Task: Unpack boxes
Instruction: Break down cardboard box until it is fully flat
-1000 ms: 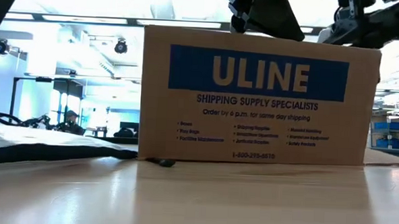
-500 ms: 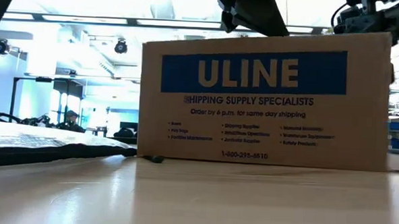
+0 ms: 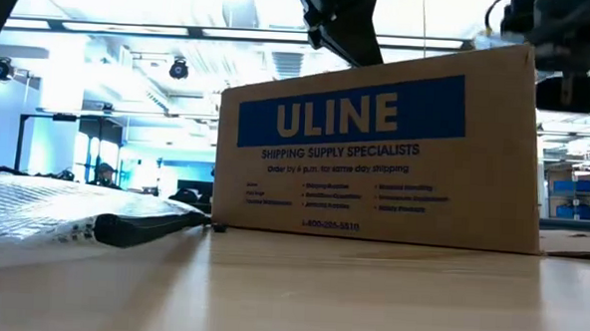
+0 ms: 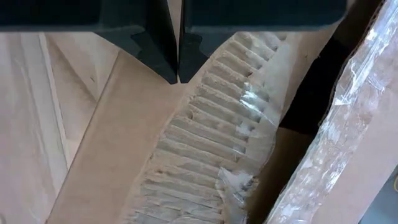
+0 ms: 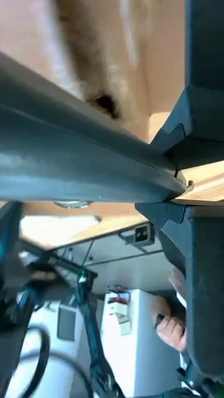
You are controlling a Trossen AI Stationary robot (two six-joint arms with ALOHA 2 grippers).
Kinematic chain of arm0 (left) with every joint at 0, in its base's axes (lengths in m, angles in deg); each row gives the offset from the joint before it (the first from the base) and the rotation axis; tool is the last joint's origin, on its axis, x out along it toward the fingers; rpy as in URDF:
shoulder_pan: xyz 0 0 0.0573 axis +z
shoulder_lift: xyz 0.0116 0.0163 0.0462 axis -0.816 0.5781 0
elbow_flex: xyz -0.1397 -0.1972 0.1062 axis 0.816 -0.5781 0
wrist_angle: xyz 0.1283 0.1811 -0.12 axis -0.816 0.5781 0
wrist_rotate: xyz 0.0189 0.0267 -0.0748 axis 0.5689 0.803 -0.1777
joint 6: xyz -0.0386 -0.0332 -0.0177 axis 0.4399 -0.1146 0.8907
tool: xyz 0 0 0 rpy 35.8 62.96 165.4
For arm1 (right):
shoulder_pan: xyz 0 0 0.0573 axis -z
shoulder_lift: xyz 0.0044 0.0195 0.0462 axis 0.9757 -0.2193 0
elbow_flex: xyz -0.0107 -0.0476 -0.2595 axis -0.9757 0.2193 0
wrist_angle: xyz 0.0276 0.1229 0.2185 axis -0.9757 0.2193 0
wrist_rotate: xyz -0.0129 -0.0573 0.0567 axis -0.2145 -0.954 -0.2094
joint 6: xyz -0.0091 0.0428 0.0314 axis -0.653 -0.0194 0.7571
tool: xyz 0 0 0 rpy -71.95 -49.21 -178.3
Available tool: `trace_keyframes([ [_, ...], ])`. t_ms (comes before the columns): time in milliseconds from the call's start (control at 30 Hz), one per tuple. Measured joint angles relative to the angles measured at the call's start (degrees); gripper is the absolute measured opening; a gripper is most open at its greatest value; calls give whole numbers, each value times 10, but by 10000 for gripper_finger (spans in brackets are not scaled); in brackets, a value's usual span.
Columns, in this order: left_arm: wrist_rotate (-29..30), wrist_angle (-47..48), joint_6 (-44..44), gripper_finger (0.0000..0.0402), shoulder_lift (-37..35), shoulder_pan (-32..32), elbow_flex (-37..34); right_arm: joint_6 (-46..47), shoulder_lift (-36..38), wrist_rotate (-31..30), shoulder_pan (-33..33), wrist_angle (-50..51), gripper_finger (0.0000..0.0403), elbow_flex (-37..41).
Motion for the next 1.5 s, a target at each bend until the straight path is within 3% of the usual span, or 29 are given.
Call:
trace_keyframes([
  [133,-13,8,0,0,-21,-3,-2,-26,3,-21,1,16,38,-42],
  [367,-12,34,13,0,-96,7,-1,-65,-1,-192,1,183,38,-118],
  [500,13,87,40,0,-127,46,0,-66,-3,-227,1,213,38,-116],
  [700,29,215,114,0,-144,144,-15,-67,-22,-243,1,213,38,-89],
  [933,27,236,145,0,-159,206,-102,-76,-43,-322,2,212,38,-71],
  [1100,25,236,177,0,-171,207,-169,-108,-77,-355,2,187,38,-69],
  [1333,-4,229,220,0,-180,184,-236,-209,-154,-397,4,58,38,-68],
  [1500,-43,198,229,0,-180,141,-251,-269,-196,-495,33,62,38,-84],
])
